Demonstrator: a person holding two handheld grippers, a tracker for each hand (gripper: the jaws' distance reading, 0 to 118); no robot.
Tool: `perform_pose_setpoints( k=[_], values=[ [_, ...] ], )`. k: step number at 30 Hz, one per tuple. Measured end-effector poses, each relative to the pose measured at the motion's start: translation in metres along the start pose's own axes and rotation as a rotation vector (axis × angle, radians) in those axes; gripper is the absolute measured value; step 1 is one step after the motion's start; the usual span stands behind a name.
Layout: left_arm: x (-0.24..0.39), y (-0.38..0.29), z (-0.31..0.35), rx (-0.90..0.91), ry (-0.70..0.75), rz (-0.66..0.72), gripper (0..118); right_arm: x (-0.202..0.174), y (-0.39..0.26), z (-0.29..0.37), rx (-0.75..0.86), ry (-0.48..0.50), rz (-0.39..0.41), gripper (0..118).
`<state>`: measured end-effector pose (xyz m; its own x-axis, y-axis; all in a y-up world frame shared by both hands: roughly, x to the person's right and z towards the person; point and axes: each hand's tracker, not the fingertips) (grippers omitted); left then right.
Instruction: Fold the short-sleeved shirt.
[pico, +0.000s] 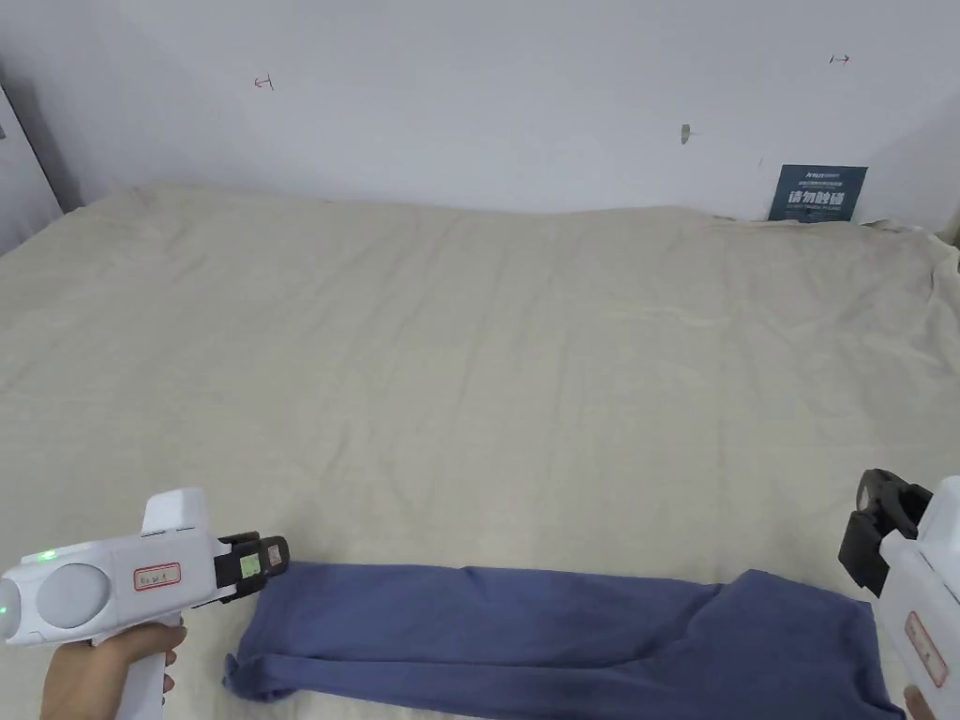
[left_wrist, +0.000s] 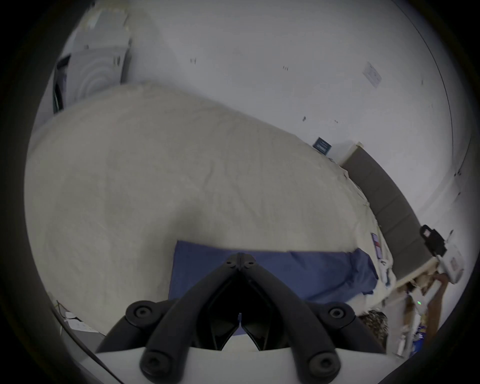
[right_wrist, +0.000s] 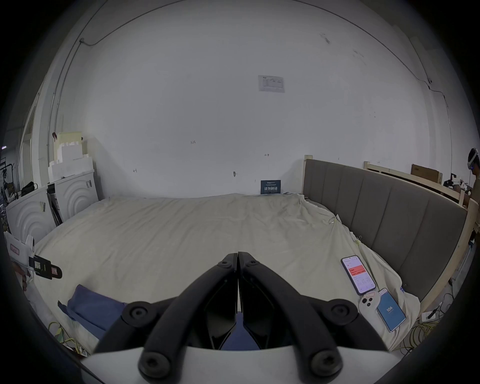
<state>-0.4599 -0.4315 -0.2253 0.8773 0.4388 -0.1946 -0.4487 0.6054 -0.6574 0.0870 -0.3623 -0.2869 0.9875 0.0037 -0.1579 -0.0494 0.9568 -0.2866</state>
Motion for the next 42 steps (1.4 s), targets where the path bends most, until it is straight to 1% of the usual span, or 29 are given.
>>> perform_pose_setpoints(
  k=[2, 4, 6, 7, 8, 10, 11, 12, 17, 20, 22, 23, 24, 25, 26, 27, 28, 30, 31, 33, 37, 38, 39, 42],
  values=[
    [-0.017, 0.003, -0.007, -0.060, -0.058, 0.035, 0, -0.001, -0.003, -0.004, -0.011, -0.003, 0.004, 0],
    [-0.028, 0.002, -0.012, -0.087, -0.061, 0.055, 0, -0.003, -0.006, -0.008, -0.024, -0.005, 0.006, 0],
    [-0.039, 0.002, -0.018, -0.125, -0.076, 0.080, 5, -0.005, -0.007, -0.012, -0.036, -0.005, 0.005, 0],
    [-0.044, 0.002, -0.021, -0.134, -0.073, 0.090, 18, -0.007, -0.008, -0.014, -0.043, -0.004, 0.007, 0],
    [-0.049, 0.002, -0.024, -0.154, -0.075, 0.107, 34, -0.008, -0.009, -0.015, -0.047, -0.004, 0.010, 0],
    [-0.056, 0.000, -0.031, -0.191, -0.068, 0.130, 75, -0.010, -0.011, -0.019, -0.059, -0.003, 0.015, 0],
    [-0.073, 0.001, -0.041, -0.198, -0.055, 0.138, 81, -0.011, -0.012, -0.021, -0.062, -0.003, 0.016, 0],
    [-0.076, 0.000, -0.045, -0.204, -0.031, 0.136, 81, -0.013, -0.012, -0.021, -0.066, -0.003, 0.018, 0],
    [-0.077, -0.009, -0.054, -0.233, -0.031, 0.135, 80, -0.020, -0.013, -0.023, -0.082, -0.004, 0.024, 0],
    [-0.074, -0.014, -0.058, -0.244, -0.051, 0.142, 74, -0.022, -0.013, -0.024, -0.089, -0.008, 0.026, 0],
    [-0.072, -0.015, -0.062, -0.244, -0.059, 0.143, 72, -0.021, -0.013, -0.024, -0.092, -0.009, 0.027, 0],
    [-0.074, -0.014, -0.063, -0.241, -0.060, 0.141, 68, -0.021, -0.013, -0.024, -0.093, -0.010, 0.027, 0],
    [-0.074, -0.014, -0.064, -0.238, -0.065, 0.140, 59, -0.022, -0.012, -0.024, -0.094, -0.011, 0.029, 0],
    [-0.072, -0.013, -0.065, -0.235, -0.071, 0.144, 45, -0.020, -0.012, -0.024, -0.093, -0.012, 0.029, 0],
    [-0.070, -0.012, -0.067, -0.236, -0.072, 0.144, 35, -0.020, -0.012, -0.024, -0.092, -0.013, 0.028, 0],
    [-0.067, -0.013, -0.070, -0.242, -0.069, 0.135, 35, -0.020, -0.012, -0.023, -0.093, -0.014, 0.028, 0],
    [-0.064, -0.014, -0.073, -0.256, -0.061, 0.111, 32, -0.020, -0.012, -0.023, -0.095, -0.016, 0.028, 0],
    [-0.060, -0.017, -0.077, -0.271, -0.051, 0.087, 21, -0.016, -0.013, -0.024, -0.098, -0.018, 0.023, 0],
    [-0.071, -0.011, -0.081, -0.264, -0.052, 0.092, 16, -0.016, -0.013, -0.023, -0.097, -0.018, 0.022, 0],
    [-0.072, -0.008, -0.081, -0.264, -0.051, 0.107, 8, -0.011, -0.014, -0.025, -0.097, -0.021, 0.024, 0],
    [-0.049, -0.006, -0.073, -0.261, 0.011, -0.002, 4, -0.005, -0.013, -0.026, -0.094, -0.020, 0.019, 0],
    [-0.045, -0.002, -0.070, -0.260, 0.017, -0.005, 4, -0.004, -0.013, -0.026, -0.092, -0.020, 0.017, 0],
    [-0.055, -0.003, -0.072, -0.254, 0.020, -0.026, 3, -0.003, -0.012, -0.026, -0.089, -0.020, 0.014, 0],
    [-0.058, 0.012, -0.061, -0.248, 0.032, -0.018, 3, -0.003, -0.008, -0.024, -0.078, -0.020, 0.009, 0]
  ],
)
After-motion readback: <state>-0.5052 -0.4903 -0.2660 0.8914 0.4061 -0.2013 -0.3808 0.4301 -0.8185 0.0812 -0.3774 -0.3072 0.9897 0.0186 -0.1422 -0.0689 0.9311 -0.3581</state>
